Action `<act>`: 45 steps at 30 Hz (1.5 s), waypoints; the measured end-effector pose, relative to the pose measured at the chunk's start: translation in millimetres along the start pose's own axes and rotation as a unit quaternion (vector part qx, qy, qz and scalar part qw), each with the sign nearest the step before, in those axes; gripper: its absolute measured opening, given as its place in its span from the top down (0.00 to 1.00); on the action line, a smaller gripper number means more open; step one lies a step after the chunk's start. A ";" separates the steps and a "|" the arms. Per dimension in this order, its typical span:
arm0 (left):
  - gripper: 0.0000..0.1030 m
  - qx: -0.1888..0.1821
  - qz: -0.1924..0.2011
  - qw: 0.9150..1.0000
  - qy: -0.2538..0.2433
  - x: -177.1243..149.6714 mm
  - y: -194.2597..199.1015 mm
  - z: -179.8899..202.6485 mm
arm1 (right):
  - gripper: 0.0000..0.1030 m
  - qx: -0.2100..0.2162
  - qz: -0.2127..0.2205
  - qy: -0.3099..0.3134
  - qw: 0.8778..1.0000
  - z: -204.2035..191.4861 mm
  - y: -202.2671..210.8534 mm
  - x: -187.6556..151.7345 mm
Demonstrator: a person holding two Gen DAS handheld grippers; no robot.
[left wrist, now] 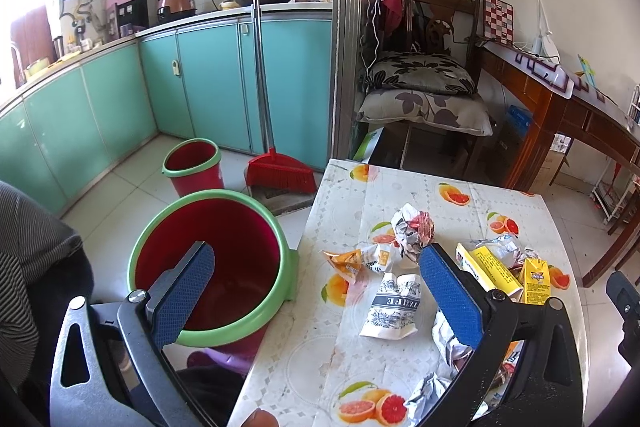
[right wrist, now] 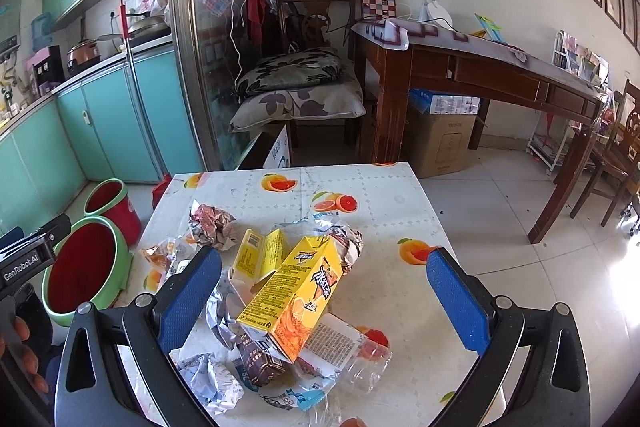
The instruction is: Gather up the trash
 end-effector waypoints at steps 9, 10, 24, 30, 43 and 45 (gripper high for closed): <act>0.00 -0.002 -0.005 1.000 -0.001 -2.2 -2.3 2.3 | 0.00 -0.009 -0.001 0.003 1.000 0.3 0.5 0.5; 0.00 -0.002 -0.006 1.000 -0.001 -2.8 -2.8 2.5 | 0.00 -0.010 -0.001 0.003 1.000 0.5 0.4 0.5; 0.00 -0.039 -0.004 0.999 -0.008 -9.5 0.4 7.5 | 0.00 -0.020 -0.001 -0.004 1.000 8.6 0.4 0.6; 0.00 -0.075 0.007 0.997 -0.004 -12.9 4.7 10.2 | 0.00 -0.045 0.001 -0.003 0.999 13.0 6.3 3.0; 0.00 -0.114 -0.098 0.983 -0.109 -88.4 -10.5 53.1 | 0.00 -0.054 -0.014 -0.010 0.998 24.5 4.1 -1.2; 0.00 -0.119 -0.121 0.979 -0.115 -101.9 -17.3 60.4 | 0.00 -0.057 -0.016 -0.010 0.998 27.8 2.7 -2.5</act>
Point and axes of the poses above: each gripper's, at about its wrist camera, not at the fingertips, and y roughly against the way its jaws point, z to its right, x to its top, the point moved 3 cm from there along -y, roughly the way its jaws point, and after that the axes turned 4 degrees about -x, right-handed, at the moved point
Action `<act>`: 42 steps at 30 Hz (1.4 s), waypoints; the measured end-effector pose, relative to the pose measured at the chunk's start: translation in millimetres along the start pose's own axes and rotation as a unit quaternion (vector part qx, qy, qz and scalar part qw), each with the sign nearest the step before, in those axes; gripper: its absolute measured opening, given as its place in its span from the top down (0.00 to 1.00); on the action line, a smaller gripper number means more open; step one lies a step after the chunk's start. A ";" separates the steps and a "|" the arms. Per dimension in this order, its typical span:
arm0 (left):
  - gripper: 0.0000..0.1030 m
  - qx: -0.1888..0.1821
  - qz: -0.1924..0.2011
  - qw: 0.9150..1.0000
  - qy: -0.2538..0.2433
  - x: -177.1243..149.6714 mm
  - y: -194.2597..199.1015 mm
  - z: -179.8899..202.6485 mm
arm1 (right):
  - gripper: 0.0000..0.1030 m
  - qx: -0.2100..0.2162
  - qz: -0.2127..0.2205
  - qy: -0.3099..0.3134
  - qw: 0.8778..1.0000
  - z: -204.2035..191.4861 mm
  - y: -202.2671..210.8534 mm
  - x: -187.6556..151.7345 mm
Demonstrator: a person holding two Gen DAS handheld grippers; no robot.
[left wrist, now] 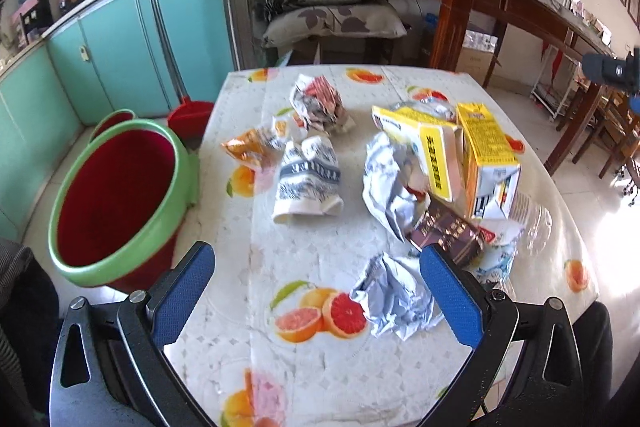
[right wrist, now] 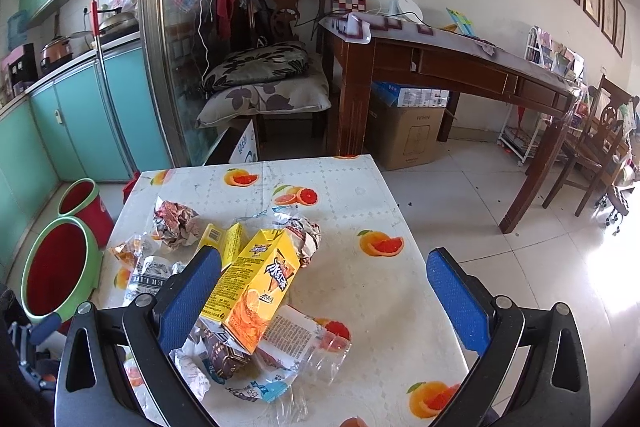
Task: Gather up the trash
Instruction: 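Lower the left gripper onto the crumpled silver foil wad and close, then grasp the yellow iced-tea carton with the right gripper while left holds the foil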
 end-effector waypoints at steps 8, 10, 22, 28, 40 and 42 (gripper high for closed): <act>0.07 -0.004 -0.044 0.998 -0.049 -22.2 -27.8 32.8 | 0.00 -0.002 -0.008 0.001 1.000 11.0 -8.5 -2.1; 0.08 -0.014 -0.045 0.998 -0.051 -23.8 -30.6 36.2 | 0.00 -0.002 -0.010 0.002 1.000 13.4 -10.1 -1.9; 0.75 -0.069 -0.039 0.993 -0.082 -23.6 -35.0 58.5 | 0.00 0.011 -0.012 0.012 1.000 18.1 -18.0 -4.1; 0.78 -0.082 -0.017 0.994 -0.071 -11.3 -19.6 43.6 | 0.01 0.091 -0.063 -0.004 0.994 22.7 -39.6 -22.5; 0.77 -0.061 0.014 0.998 -0.029 21.8 -10.9 -0.7 | 0.36 0.232 -0.163 -0.091 0.955 4.2 -88.2 -41.0; 0.77 -0.060 0.017 0.998 -0.028 25.3 -10.5 -5.7 | 0.36 0.226 -0.174 -0.091 0.954 -4.6 -99.8 -27.7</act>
Point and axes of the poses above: each gripper's, at about its wrist camera, not at the fingertips, and y roughly against the way its jaws point, z to its right, x to its top, the point moved 3 cm from there along -y, roughly the way its jaws point, and after that the axes turned 4 degrees about -x, right-handed, at the moved point
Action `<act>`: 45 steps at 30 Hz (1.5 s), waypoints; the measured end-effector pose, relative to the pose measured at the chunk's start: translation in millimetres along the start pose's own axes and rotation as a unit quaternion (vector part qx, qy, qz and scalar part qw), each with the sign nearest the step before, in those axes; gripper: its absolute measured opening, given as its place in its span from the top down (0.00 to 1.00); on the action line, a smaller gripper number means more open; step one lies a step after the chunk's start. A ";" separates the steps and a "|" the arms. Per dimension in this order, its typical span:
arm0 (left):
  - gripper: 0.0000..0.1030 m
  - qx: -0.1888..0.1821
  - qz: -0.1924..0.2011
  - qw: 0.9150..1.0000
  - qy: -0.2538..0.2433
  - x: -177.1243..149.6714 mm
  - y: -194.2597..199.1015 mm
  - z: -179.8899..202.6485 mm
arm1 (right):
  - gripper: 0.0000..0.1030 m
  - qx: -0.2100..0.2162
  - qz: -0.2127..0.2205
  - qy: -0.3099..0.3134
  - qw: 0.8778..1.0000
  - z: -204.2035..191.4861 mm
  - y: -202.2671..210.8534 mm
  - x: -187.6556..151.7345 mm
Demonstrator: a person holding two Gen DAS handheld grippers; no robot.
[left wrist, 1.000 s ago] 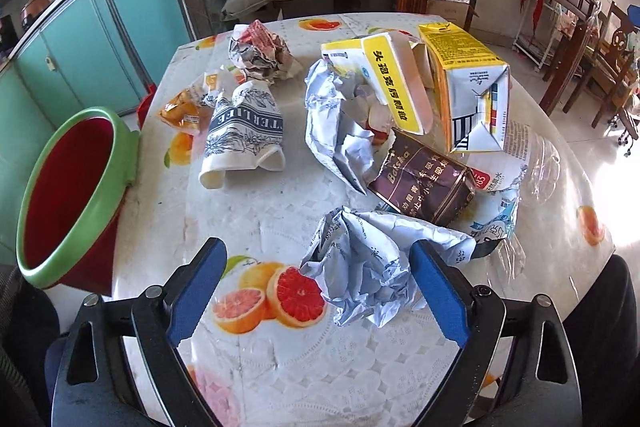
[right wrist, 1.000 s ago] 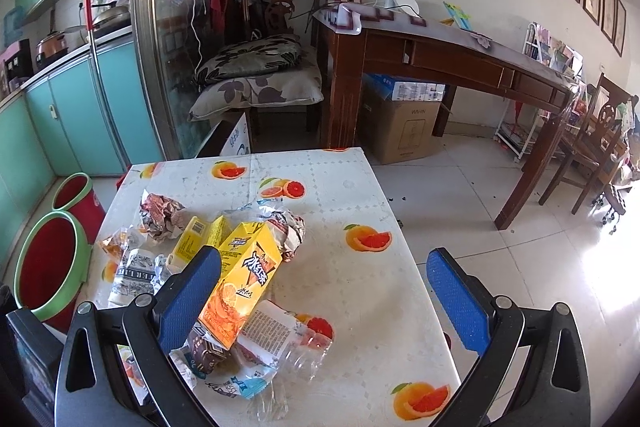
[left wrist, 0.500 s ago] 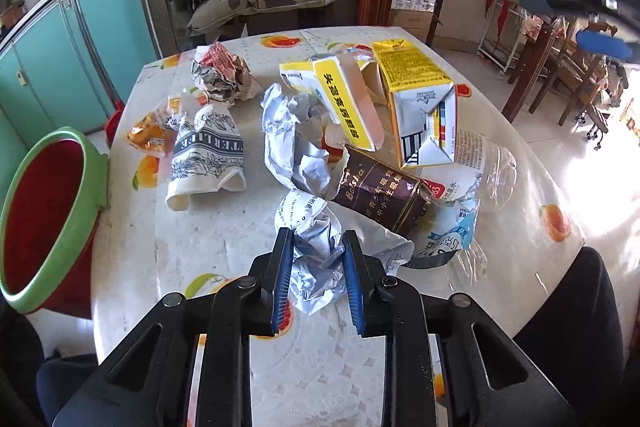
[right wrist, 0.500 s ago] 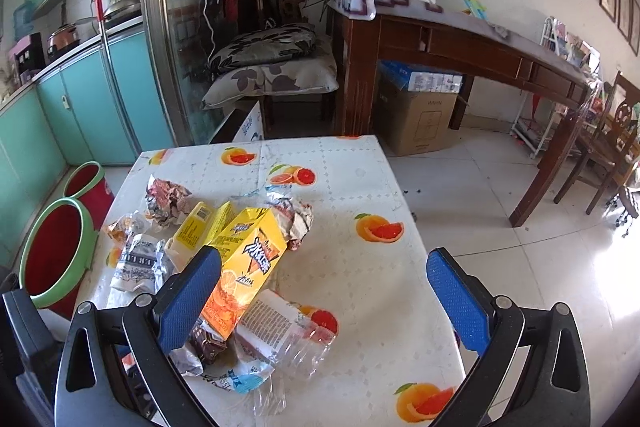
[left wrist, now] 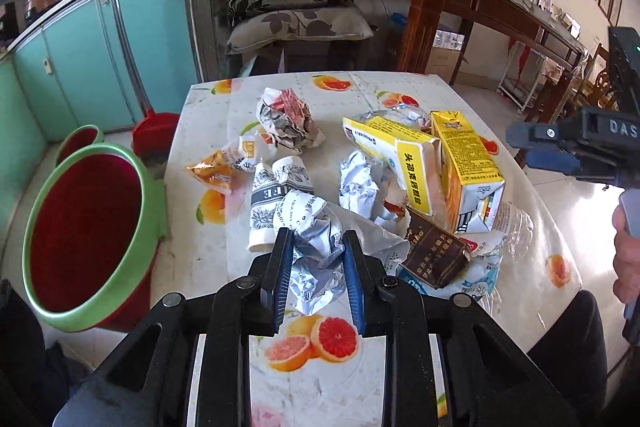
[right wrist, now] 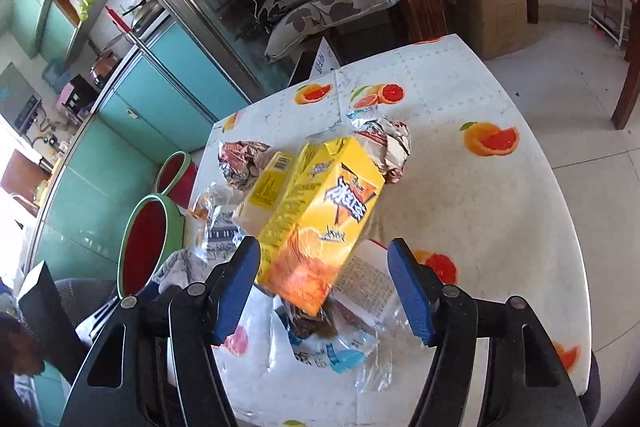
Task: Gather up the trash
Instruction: 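Grasp the yellow iced-tea carton with the right gripper while left holds the foil, then carry foil and carton over the red bucket and open both grippers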
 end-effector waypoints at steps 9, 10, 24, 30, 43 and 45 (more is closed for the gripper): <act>0.76 0.009 0.009 1.000 0.006 17.6 7.5 -24.1 | 0.33 -0.016 -0.128 -0.016 0.991 -11.3 -77.4 25.9; 0.76 0.008 0.011 1.000 0.010 19.6 8.5 -28.1 | 0.33 -0.010 -0.133 -0.020 0.991 -11.0 -81.1 25.3; 0.76 0.025 0.027 0.998 0.048 33.3 24.6 -64.3 | 1.00 -0.020 -0.063 0.009 0.998 -24.0 -30.3 37.7; 0.76 0.020 0.032 0.998 0.052 31.2 29.1 -65.5 | 0.45 -0.105 -0.018 0.106 0.989 -62.8 -14.9 12.2; 0.76 0.017 0.030 0.998 0.054 29.7 29.3 -69.1 | 0.66 -0.123 -0.013 0.125 0.984 -57.6 -31.3 -3.2; 0.76 0.023 0.027 0.998 0.056 30.8 28.9 -74.0 | 0.66 -0.122 0.014 0.127 0.984 -61.4 -12.9 1.8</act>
Point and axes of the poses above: each gripper's, at about its wrist camera, not at the fingertips, and y roughly against the way its jaws point, z to its right, x to its top, the point moved 3 cm from there along -y, roughly the way its jaws point, and after that the axes turned 4 degrees about -x, right-handed, at the moved point
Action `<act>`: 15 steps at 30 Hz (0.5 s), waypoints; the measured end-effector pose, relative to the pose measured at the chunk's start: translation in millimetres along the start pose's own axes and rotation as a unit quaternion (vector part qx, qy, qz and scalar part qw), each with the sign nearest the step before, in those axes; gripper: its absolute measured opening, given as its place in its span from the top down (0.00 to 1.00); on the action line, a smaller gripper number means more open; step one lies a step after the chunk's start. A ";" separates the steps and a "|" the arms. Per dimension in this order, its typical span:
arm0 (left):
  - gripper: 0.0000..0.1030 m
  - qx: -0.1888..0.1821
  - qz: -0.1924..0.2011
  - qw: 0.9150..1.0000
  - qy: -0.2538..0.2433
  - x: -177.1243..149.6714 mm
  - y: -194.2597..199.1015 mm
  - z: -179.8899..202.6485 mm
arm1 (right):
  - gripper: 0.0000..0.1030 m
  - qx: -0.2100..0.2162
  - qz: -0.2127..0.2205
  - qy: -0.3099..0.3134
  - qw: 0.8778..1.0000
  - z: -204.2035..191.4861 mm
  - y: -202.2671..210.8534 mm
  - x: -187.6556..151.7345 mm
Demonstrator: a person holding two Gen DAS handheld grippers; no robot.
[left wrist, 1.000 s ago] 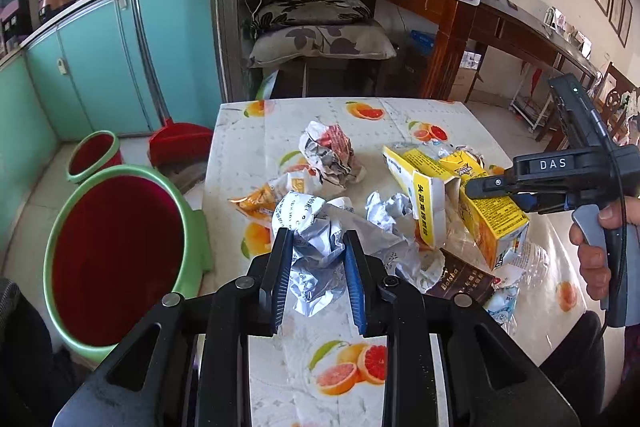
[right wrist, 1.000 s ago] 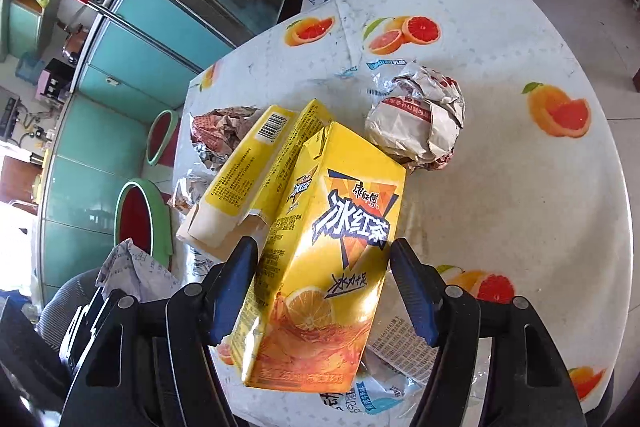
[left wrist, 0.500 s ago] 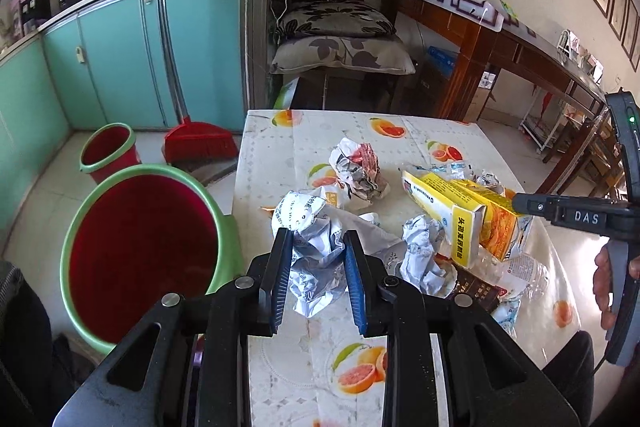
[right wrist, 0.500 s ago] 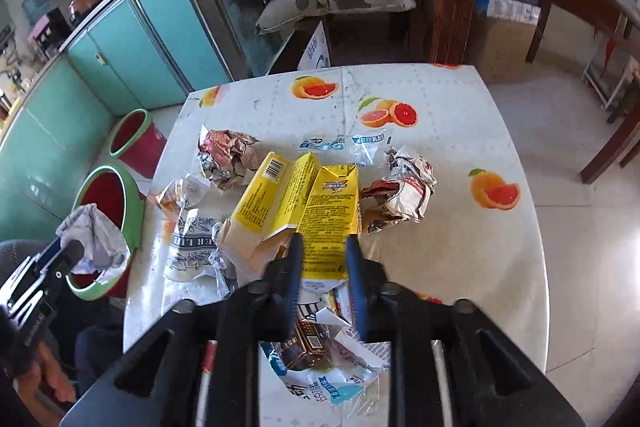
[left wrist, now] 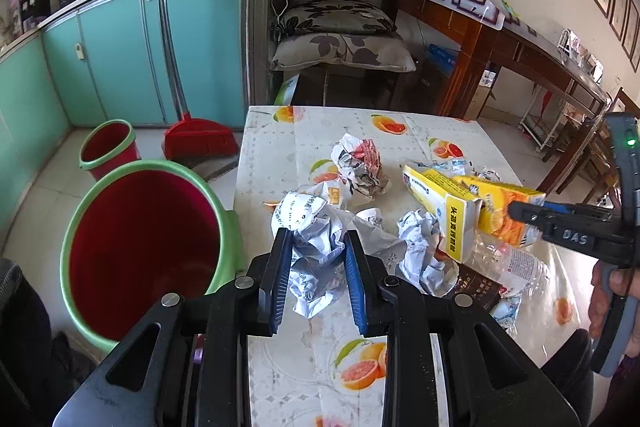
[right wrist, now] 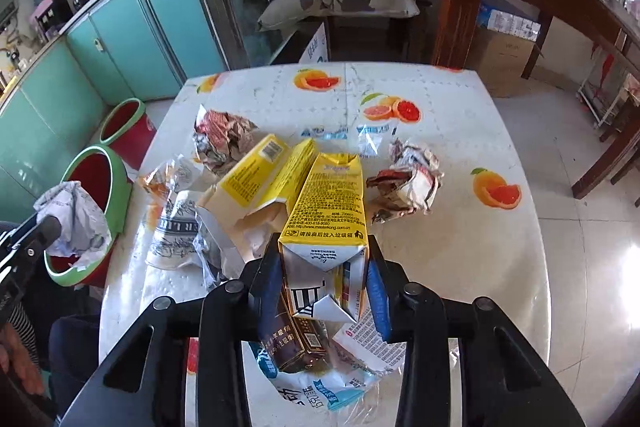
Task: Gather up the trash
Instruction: 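Carry foil and carton over the red bucket and open both grippers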
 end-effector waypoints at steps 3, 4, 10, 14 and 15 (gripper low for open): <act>0.76 0.010 0.006 1.000 0.008 4.7 2.0 -11.5 | 0.66 0.002 0.046 -0.005 0.999 0.1 34.8 14.7; 0.76 0.014 0.008 1.000 0.013 6.8 2.8 -17.3 | 0.66 0.009 0.061 -0.008 0.998 -1.2 46.7 20.2; 0.76 0.047 0.016 0.998 0.050 17.1 5.0 -62.0 | 0.66 0.100 0.116 0.003 0.988 -44.2 93.6 50.7; 0.76 0.069 0.012 0.995 0.066 15.2 1.1 -89.9 | 0.66 0.143 0.106 0.045 0.983 -102.2 83.8 52.9; 0.76 0.073 0.011 0.995 0.071 14.7 0.1 -96.1 | 0.66 0.155 0.101 0.055 0.981 -118.2 76.9 51.8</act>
Point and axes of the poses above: each gripper's, at about its wrist camera, not at the fingertips, and y roughly against the way its jaws point, z to its right, x to its top, the point moved 3 cm from there along -y, roughly the way its jaws point, and after that the axes turned 4 degrees about -x, right-handed, at the moved point
